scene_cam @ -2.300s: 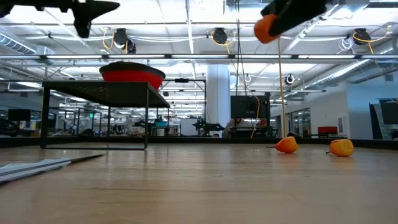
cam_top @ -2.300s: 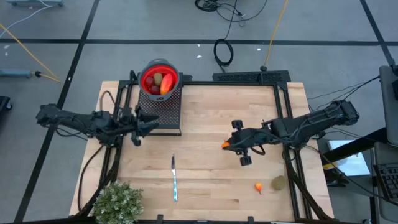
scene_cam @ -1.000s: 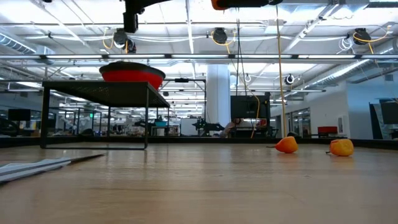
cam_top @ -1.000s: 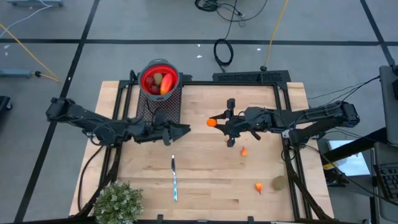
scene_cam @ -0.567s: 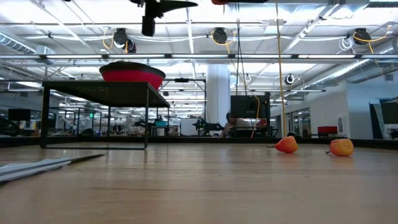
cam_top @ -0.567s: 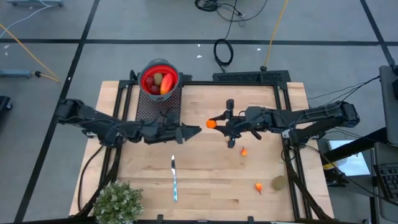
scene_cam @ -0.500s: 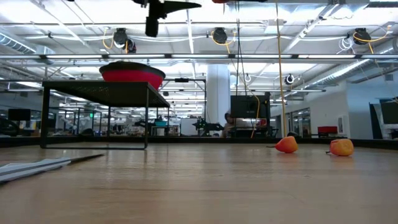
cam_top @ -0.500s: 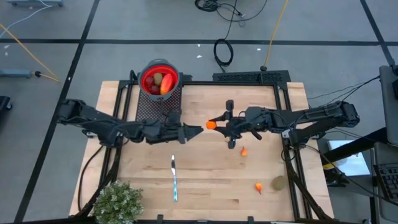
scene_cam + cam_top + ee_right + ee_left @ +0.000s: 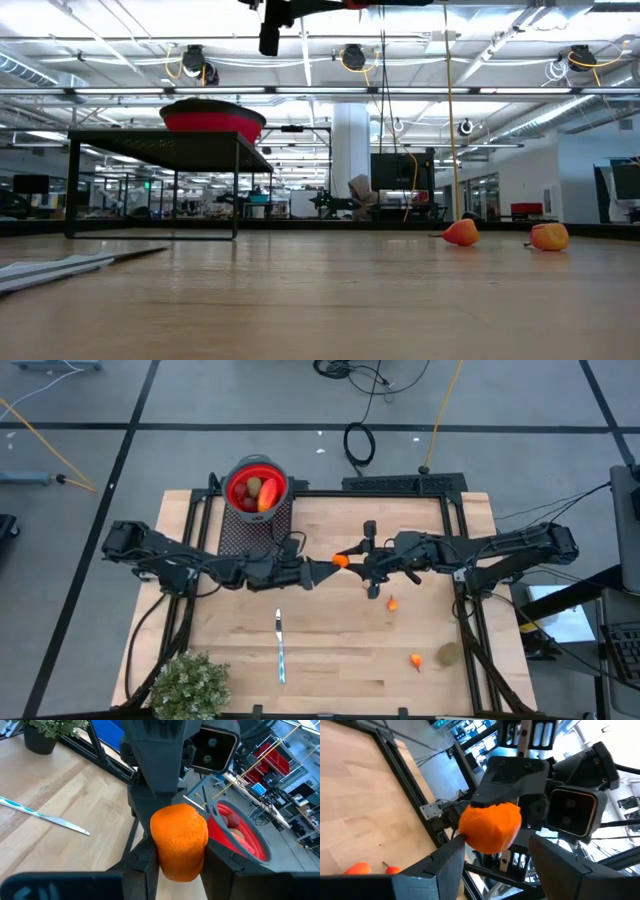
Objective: Pick & Place Fruit
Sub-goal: Put the orange into the red strainer bowl on the shelf
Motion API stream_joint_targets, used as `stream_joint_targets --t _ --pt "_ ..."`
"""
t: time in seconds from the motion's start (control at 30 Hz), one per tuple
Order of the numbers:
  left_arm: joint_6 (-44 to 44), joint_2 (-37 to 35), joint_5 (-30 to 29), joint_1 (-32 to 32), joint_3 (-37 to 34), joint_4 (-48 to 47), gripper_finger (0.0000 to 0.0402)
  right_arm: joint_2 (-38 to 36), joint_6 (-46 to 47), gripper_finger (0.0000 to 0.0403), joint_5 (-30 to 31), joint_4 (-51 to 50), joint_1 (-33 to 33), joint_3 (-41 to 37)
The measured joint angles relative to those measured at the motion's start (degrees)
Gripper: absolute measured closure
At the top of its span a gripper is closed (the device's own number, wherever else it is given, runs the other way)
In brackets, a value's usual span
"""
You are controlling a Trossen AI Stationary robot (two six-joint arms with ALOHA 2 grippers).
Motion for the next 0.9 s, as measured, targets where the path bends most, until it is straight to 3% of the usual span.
stream_joint_targets --t 0.9 --pt "1.27 0.04 2.01 1.00 0.06 1.03 0.0176 3.04 -0.15 0.0298 -1.77 2.95 1.83 0.00"
